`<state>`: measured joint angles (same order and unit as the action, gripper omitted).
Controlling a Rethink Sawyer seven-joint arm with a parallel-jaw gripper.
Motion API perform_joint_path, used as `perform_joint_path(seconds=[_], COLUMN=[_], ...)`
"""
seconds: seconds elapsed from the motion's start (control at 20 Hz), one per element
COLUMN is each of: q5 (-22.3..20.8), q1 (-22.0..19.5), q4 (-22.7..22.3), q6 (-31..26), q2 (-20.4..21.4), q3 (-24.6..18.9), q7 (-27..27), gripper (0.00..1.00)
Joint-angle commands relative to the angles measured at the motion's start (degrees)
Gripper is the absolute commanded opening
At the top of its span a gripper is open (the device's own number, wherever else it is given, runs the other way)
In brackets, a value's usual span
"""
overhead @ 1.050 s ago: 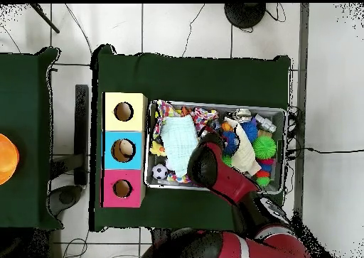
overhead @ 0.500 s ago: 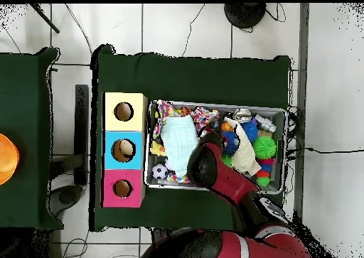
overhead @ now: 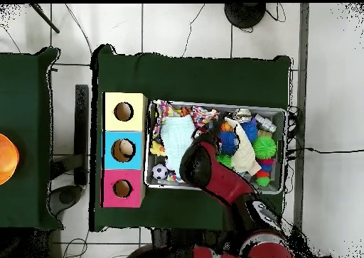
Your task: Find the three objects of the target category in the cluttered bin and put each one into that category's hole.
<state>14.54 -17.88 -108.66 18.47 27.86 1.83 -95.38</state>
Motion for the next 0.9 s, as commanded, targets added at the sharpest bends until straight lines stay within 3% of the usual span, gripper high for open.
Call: perform_joint_path(seconds=[0.05, 0.25, 0.5, 0.75, 0.9], q5=[8.52, 9.85, 9.43, 7.89, 7.82], q1=[7.83, 16.44, 22.67, 25.81, 26.77], q4=[-0.59, 3.03, 6.3, 8.92, 9.19], q6=[-17.67, -29.23, -36.17, -42.85, -44.95], q2=[6.93, 9.21, 9.08, 10.51, 11.19], q3=[5.2, 16.6, 24.71, 29.31, 29.93], q7=[-10.38, -10.33, -13.85, -15.45, -15.93], gripper=[0.0, 0.0, 0.0, 0.0, 0.0])
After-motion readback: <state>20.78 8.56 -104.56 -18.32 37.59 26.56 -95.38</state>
